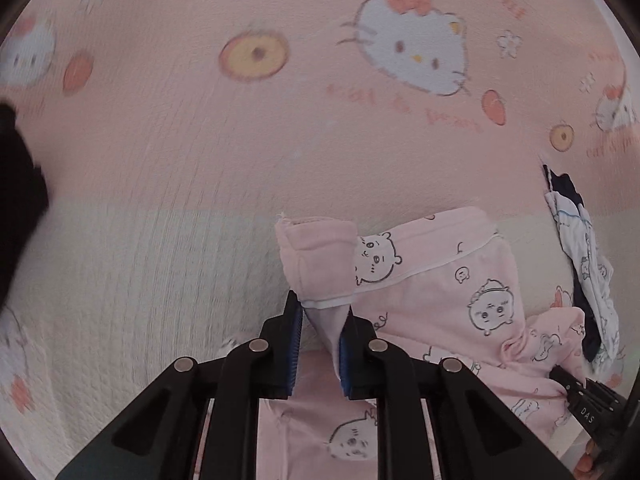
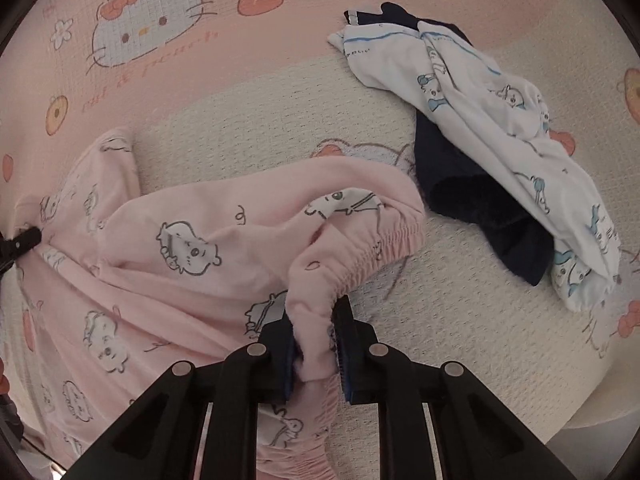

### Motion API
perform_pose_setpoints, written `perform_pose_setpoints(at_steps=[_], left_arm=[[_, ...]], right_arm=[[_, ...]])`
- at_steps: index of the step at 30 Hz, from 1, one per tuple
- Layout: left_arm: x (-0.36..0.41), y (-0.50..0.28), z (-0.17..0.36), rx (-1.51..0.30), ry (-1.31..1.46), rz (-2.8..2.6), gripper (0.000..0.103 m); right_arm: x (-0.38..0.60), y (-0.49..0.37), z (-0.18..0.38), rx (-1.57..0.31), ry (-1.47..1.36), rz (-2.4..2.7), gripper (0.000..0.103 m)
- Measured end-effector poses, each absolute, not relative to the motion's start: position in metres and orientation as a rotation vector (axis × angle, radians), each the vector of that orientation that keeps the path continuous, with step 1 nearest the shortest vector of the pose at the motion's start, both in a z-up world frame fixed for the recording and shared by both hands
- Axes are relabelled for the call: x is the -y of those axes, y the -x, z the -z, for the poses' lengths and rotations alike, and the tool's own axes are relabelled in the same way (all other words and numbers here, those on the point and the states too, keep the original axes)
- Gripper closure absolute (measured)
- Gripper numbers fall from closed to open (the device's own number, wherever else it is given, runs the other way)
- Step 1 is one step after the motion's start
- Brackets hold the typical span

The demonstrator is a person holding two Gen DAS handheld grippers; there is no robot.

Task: Fold clothes
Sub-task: 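Grasp the pants leg with the left gripper while the right gripper grasps the waistband, then open both grippers and release the pink pants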

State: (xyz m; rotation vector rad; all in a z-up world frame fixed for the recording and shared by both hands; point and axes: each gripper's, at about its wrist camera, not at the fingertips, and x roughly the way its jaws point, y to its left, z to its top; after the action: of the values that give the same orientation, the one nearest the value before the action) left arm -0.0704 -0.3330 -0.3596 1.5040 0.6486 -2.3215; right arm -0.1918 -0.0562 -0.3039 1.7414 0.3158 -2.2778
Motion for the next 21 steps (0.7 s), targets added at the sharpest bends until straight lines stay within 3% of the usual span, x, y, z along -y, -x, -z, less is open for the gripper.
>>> perform_pose_setpoints(at_steps=[4, 18, 20, 21], left_arm=[[0.338, 0.059, 0.364, -0.714, -1.500, 2.304, 0.089], [0.306, 0.046, 0.360, -0.544, -1.486, 2.220, 0.089], [0.303, 0.048, 0.357, -0.531, -1.506, 2.231, 0.089], [0.302, 0.049, 0.355, -0.529, -1.518, 2.238, 0.089]], right_arm=[[0.059, 0.194, 0.301, -0.335, -1.741, 2.283, 0.088], [0.052, 0.198, 0.287, -0.268, -1.795, 2.270, 0.087], [0.051, 0.198, 0.282, -0.229, -1.786, 2.249, 0.076], [0.050, 0.198, 0.278, -0.203, -1.779, 2.242, 0.057]])
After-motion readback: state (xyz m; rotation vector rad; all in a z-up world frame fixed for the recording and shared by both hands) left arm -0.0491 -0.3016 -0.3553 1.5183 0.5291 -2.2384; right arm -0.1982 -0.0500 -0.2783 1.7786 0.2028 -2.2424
